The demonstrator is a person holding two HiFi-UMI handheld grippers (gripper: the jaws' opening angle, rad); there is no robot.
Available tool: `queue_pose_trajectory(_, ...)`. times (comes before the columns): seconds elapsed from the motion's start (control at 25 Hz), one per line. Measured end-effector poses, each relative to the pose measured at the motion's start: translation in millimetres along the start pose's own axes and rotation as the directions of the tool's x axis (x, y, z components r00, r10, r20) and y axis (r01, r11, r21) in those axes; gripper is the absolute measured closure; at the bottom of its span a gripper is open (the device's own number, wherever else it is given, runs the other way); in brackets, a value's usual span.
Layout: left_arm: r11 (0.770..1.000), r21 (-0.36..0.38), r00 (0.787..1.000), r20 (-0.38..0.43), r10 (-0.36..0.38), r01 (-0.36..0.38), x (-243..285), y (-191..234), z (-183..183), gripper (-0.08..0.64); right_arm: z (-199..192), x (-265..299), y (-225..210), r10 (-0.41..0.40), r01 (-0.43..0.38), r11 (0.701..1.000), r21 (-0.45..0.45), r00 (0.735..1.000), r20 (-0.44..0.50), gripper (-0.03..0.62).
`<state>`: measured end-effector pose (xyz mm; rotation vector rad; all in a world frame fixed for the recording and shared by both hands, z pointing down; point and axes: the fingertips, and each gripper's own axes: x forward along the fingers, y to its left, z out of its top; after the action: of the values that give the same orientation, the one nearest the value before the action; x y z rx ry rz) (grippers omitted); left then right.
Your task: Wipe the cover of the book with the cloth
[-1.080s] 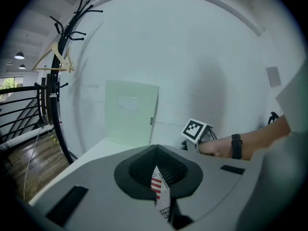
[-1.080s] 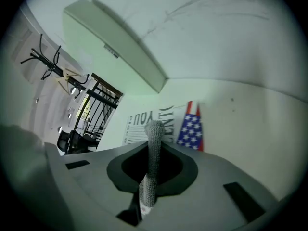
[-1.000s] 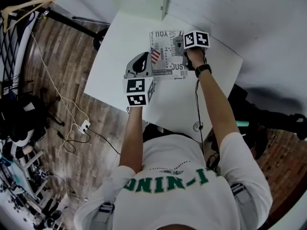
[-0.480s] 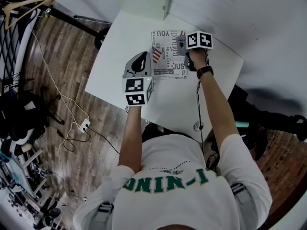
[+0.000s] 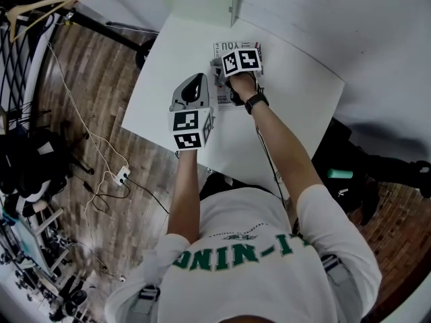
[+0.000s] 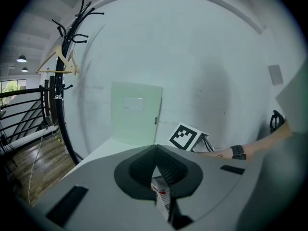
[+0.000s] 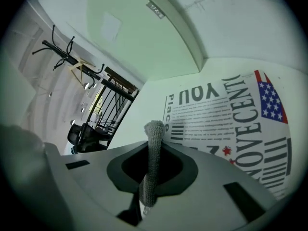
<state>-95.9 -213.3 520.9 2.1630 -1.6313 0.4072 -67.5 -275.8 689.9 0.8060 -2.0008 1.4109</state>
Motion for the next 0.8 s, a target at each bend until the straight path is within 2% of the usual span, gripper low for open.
queue_pose_trajectory(0.24,1.0,0.002,1.0,-0.005,-0.016,0.016,2.3,-8.7,-2.9,0.548,6.1,-42.3,-53.1,-0.066,0.063,0.996,0.069,0.996,0.053,0.561)
queue_pose_trajectory(0.48,0.999,0.01,0.999,0.006,-0.05,0.05,8.7,-25.9,0.5,0.548,6.0,-100.1,-114.9,-0.157,0.137,0.977,0.162,0.981,0.116,0.561)
queue_pose_trajectory(0.8,0.998,0.018,0.998,0.012,-0.06,0.06,5.5,-32.0,3.4,0.548,6.1,-99.8,-116.0,-0.187,0.176,0.977,0.118,0.978,0.087,0.561)
